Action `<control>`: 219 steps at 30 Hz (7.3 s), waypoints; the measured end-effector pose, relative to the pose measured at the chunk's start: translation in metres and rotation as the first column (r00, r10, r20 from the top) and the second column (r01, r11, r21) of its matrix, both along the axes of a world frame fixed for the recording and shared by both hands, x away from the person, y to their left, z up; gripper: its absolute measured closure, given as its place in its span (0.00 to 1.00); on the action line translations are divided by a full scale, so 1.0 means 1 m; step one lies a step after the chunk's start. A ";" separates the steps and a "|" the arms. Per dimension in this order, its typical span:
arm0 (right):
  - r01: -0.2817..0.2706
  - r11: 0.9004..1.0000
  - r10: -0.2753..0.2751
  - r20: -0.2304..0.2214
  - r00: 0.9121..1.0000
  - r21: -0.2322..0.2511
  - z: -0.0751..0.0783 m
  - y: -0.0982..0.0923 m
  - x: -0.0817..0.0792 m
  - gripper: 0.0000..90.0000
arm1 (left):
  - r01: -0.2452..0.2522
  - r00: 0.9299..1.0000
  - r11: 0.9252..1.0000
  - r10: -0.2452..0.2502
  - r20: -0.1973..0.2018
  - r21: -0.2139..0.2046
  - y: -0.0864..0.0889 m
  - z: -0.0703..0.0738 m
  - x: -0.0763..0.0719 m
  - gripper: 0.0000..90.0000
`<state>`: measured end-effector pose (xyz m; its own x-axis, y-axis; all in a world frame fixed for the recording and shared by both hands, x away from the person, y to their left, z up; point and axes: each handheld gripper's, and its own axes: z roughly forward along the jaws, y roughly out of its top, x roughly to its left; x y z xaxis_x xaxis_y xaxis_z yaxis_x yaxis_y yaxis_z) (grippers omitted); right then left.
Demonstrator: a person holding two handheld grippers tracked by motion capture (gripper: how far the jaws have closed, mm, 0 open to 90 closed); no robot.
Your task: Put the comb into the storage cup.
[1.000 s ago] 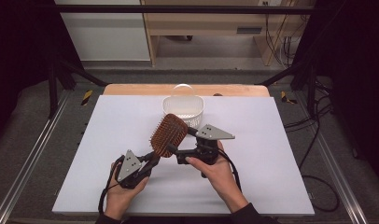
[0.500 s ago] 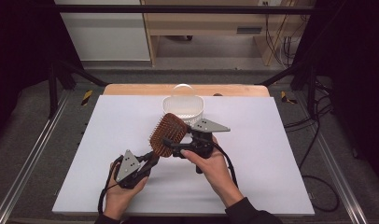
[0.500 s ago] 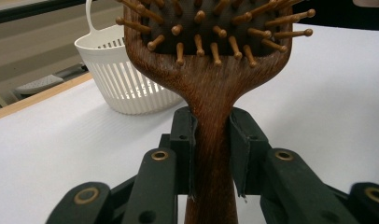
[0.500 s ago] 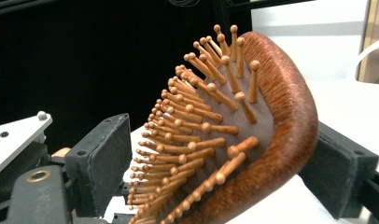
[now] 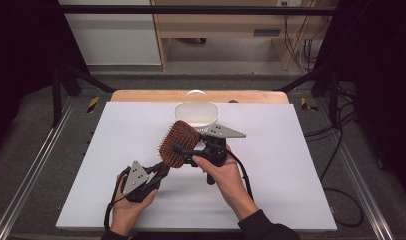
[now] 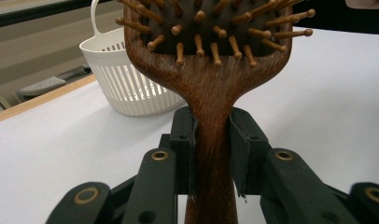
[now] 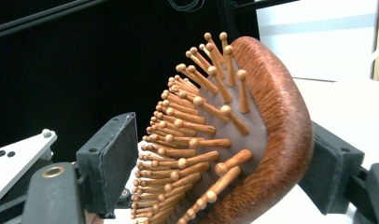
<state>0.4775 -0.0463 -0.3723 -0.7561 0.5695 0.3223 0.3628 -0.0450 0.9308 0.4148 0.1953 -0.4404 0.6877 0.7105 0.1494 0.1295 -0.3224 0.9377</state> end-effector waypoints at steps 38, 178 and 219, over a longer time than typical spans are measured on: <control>-0.037 0.998 0.037 -0.007 0.999 0.058 0.012 0.004 0.003 0.36 | 0.001 1.000 0.999 -0.001 0.000 -0.035 0.005 0.000 0.001 0.81; 0.179 0.969 -0.184 0.011 0.983 0.169 0.056 -0.008 0.049 0.57 | -0.382 0.918 0.885 0.396 -0.001 -0.265 0.086 -0.016 -0.019 0.04; 0.406 0.855 -0.420 -0.030 0.907 0.323 0.101 -0.060 0.107 0.57 | -0.365 0.926 0.894 0.376 -0.006 -0.260 0.086 -0.019 -0.017 0.04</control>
